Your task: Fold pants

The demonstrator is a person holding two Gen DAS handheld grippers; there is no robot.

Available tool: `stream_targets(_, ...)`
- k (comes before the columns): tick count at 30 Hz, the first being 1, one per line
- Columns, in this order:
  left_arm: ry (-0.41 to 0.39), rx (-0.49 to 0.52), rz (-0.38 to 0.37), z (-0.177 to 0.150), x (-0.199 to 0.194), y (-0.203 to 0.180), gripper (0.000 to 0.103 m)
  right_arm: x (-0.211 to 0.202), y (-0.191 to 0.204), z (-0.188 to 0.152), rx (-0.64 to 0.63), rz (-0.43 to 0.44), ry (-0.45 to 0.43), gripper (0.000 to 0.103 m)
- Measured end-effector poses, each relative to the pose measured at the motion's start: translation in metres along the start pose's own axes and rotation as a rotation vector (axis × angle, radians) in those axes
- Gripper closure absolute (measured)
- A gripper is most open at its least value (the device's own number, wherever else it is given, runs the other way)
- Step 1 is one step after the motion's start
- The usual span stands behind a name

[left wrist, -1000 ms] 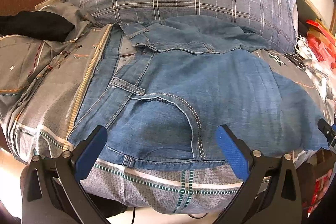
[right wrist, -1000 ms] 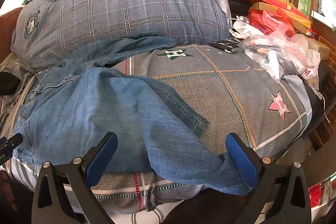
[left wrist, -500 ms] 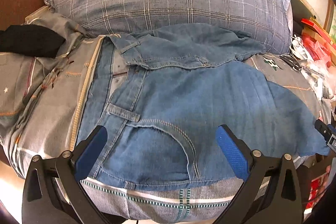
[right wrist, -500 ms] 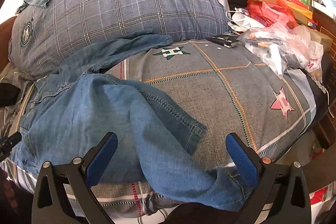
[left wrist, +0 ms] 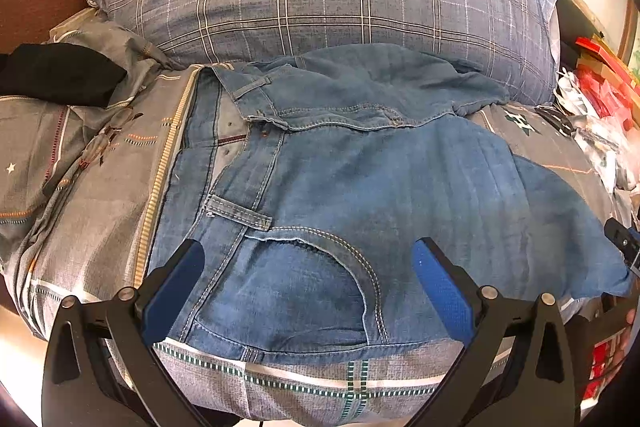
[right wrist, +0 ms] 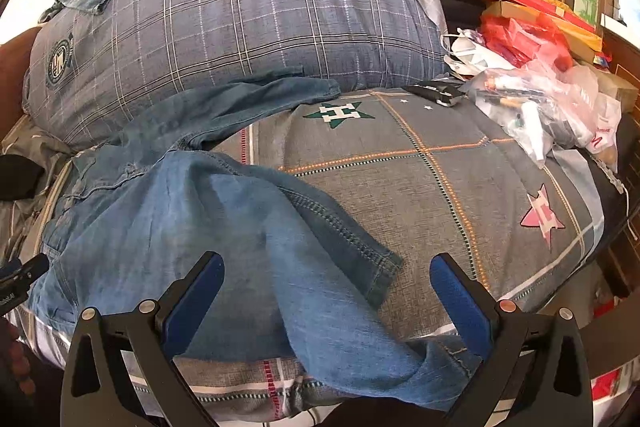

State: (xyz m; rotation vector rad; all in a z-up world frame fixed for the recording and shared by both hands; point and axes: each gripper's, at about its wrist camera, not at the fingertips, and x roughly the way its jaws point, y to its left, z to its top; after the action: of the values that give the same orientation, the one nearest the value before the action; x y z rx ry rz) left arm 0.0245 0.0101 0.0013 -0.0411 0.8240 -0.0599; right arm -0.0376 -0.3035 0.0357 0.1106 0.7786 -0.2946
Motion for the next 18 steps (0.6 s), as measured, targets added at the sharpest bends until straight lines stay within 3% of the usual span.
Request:
stream_targets(4, 0.02, 0.042, -0.014, 0.013, 0.0, 0.006, 0.0, 0.0, -0.014, 0.008, 0.039, 0.052, 0.021, 0.0)
stream_targets(9, 0.06, 0.085, 0.008, 0.055, 0.011, 0.039, 0.0, 0.016, -0.086, 0.032, 0.167, 0.036, 0.119, 0.0)
stream_targets(13, 0.199, 0.027, 0.006, 0.076, 0.048, 0.064, 0.0, 0.052, -0.124, 0.029, 0.27, 0.066, 0.24, 0.001)
stream_targets(18, 0.397, -0.049, -0.017, 0.065, 0.1, 0.069, 0.0, 0.096, -0.115, 0.011, 0.284, 0.143, 0.357, 0.007)
